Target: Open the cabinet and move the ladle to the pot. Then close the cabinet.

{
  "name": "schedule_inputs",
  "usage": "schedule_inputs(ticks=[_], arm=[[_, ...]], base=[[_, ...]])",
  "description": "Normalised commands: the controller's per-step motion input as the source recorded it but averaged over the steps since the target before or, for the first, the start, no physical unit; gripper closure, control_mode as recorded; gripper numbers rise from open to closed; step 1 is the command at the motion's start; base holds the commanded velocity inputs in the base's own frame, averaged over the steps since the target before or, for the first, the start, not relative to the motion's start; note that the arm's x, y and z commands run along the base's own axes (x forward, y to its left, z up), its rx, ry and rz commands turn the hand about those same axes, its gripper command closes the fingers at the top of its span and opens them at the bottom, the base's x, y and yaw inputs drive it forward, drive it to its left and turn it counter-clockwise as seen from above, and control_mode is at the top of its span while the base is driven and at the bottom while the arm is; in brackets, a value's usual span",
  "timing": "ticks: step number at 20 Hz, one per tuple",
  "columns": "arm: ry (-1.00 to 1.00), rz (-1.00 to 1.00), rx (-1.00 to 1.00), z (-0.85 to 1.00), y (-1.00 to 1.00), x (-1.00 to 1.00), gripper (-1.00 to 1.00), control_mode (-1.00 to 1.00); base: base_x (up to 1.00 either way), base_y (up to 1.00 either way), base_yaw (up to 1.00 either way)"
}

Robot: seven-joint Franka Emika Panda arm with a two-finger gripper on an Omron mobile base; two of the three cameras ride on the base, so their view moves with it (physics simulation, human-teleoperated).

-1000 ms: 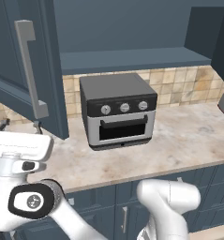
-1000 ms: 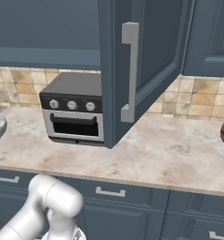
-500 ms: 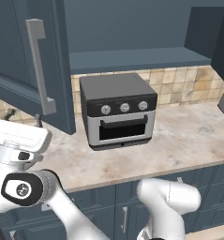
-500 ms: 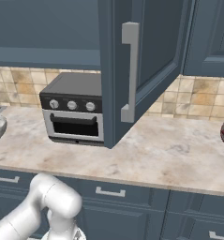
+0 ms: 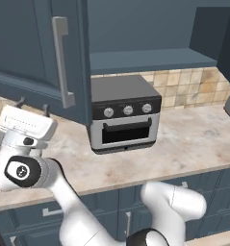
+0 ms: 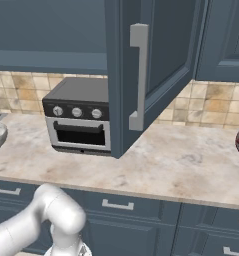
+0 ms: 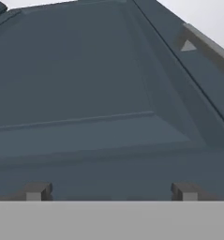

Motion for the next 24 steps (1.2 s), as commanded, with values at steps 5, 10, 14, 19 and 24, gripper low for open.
schedule_inputs(ticks=[5,10,14,19,24], arm=[[0.0,-0.01,0.05,0.0,-0.42,1.0,-1.0,-1.0],[0.0,0.0,0.09,0.0,-0.38,1.0,-1.0,-1.0],[0.0,0.0,0.14,0.0,-0.28,1.0,-1.0,-1.0],[0.0,0.07,0.19,0.04,-0.36,1.0,-1.0,-1.0],[0.01,0.12,0.22,0.14,-0.4,0.98,-1.0,-1.0]], base=[[0.0,0.0,0.0],[0.0,0.0,0.0],[0.0,0.0,0.0],[0.0,0.0,0.0],[0.0,0.0,0.0]])
